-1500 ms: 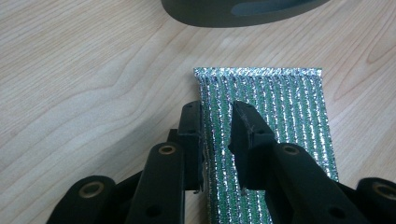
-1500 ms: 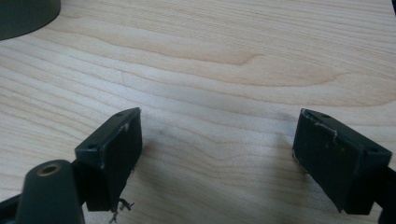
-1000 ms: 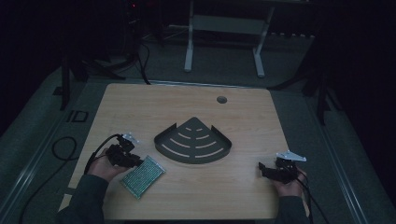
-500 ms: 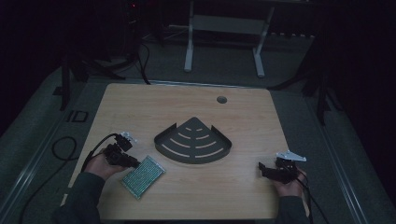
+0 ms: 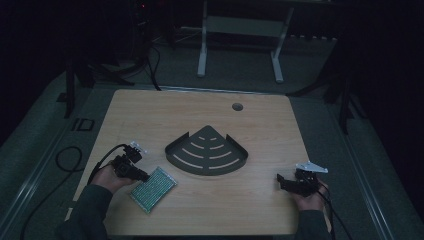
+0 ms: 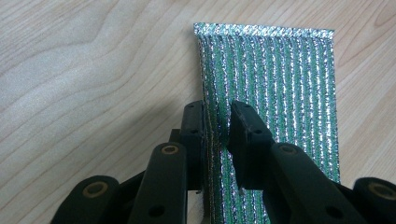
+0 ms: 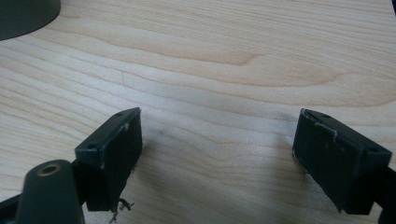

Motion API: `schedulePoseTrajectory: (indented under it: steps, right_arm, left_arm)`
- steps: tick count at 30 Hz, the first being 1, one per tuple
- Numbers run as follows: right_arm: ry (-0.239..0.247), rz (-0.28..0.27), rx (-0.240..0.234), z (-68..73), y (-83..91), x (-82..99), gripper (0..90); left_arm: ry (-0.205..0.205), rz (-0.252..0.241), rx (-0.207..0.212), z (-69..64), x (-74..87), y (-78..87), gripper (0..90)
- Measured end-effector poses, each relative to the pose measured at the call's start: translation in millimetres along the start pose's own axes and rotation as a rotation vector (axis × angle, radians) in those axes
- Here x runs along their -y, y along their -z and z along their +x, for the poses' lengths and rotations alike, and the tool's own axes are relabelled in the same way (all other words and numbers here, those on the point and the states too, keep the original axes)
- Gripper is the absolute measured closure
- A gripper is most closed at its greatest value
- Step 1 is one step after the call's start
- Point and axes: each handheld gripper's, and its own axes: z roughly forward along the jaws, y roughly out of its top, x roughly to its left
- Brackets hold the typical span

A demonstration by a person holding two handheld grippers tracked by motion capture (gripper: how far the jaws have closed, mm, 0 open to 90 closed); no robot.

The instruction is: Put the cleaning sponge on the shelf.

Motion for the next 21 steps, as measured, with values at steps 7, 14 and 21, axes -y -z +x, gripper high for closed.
schedulePoseTrajectory:
  steps: [7,14,21]
  right_arm:
    - [0.0,0.0,0.0,0.0,0.0,0.0,15.5]
    - [0.0,0.0,0.0,0.0,0.0,0.0,15.5]
    - [0.0,0.0,0.0,0.0,0.0,0.0,15.5]
  left_arm:
    - [-0.001,0.002,0.005,-0.7,-2.2,0.6,76.4]
    - [-0.002,0.02,0.005,-0.7,-5.4,-2.6,76.4]
    - [0.036,0.057,0.02,2.1,-8.9,-6.9,78.4]
